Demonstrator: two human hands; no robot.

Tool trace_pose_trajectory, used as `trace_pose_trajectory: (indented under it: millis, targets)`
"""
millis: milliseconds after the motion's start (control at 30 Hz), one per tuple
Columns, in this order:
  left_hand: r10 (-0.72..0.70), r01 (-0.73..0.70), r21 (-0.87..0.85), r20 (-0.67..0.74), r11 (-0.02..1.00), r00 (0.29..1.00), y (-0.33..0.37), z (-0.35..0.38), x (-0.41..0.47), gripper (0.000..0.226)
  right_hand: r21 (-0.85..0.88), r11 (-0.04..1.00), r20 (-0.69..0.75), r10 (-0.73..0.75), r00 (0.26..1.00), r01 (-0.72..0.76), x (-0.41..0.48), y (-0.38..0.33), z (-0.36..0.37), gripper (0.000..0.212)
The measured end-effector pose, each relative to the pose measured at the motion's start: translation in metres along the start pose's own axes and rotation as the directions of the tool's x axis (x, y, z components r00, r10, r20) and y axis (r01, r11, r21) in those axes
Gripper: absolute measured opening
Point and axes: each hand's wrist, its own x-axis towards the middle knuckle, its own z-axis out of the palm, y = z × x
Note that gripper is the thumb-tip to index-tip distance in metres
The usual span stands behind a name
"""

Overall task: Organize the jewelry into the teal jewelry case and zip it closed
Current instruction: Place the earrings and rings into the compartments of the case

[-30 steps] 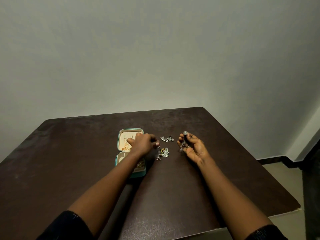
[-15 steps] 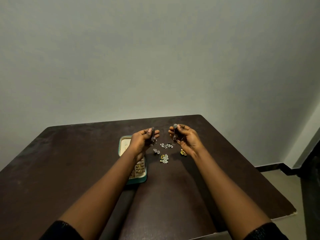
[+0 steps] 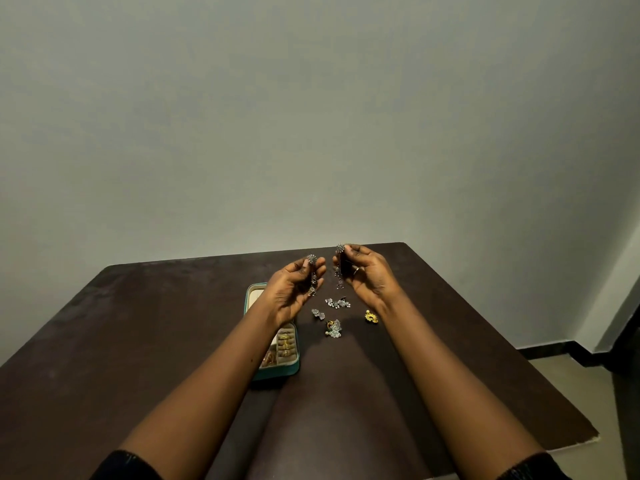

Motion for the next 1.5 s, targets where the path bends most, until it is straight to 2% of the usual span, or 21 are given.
trace_pose_trajectory:
  millis: [133,267,567,667,767,867,933,1000,1067,1300,1433,1500]
  targets:
    - [0.137,-0.119,0.264,-0.051,0.957,0.989,-0.002,0.001,-0.001,0.017,-0.127,0.992,0.037,0.022,0.999,-0.017,-0.002,0.004,0.004,0.021]
    - [0.2,-0.175,0.317,-0.049,0.932,0.978,0.0,0.003,-0.006,0.017,-0.266,0.964,0.078,0.039,0.996,-0.017,-0.008,0.011,0.007,0.024]
    - [0.257,-0.194,0.498,-0.061,0.845,0.964,0.001,0.003,-0.012,0.011,-0.463,0.886,0.097,0.034,0.995,0.015,-0.014,0.009,0.015,0.023]
    - [0.251,-0.189,0.51,-0.054,0.839,0.967,0.001,0.003,-0.014,0.008,-0.431,0.902,0.084,0.016,0.996,0.022,-0.012,0.01,0.014,0.024]
    - [0.205,-0.162,0.505,-0.03,0.848,0.978,0.0,0.002,-0.015,0.012,-0.312,0.95,0.071,0.03,0.997,-0.007,-0.008,0.014,0.011,0.026]
    - [0.173,-0.146,0.587,0.01,0.797,0.985,-0.001,0.002,-0.019,0.011,-0.143,0.989,0.063,0.048,0.997,-0.039,-0.006,0.018,0.006,0.031]
    - [0.17,-0.152,0.665,0.039,0.731,0.985,-0.002,0.001,-0.021,0.007,-0.097,0.995,0.06,0.043,0.997,-0.038,-0.005,0.022,0.002,0.033]
    - [0.199,-0.181,0.723,0.061,0.666,0.978,-0.003,0.0,-0.022,0.006,-0.086,0.996,0.067,0.021,0.998,-0.016,-0.005,0.024,-0.003,0.038]
    - [0.226,-0.204,0.733,0.071,0.648,0.972,-0.003,-0.001,-0.022,0.006,-0.06,0.998,0.084,-0.006,0.996,0.011,-0.004,0.026,-0.009,0.046]
    - [0.259,-0.294,0.73,0.164,0.617,0.952,0.003,0.002,-0.023,0.007,-0.005,0.998,0.119,-0.062,0.991,0.063,-0.004,0.031,-0.018,0.011]
    - [0.234,-0.293,0.739,0.186,0.607,0.954,0.002,0.002,-0.022,0.014,-0.08,0.984,0.096,-0.152,0.984,0.16,-0.002,0.034,-0.019,0.028]
    - [0.235,-0.282,0.745,0.172,0.604,0.957,0.0,0.001,-0.022,0.011,-0.09,0.979,0.119,-0.174,0.977,0.185,-0.003,0.033,-0.021,0.026]
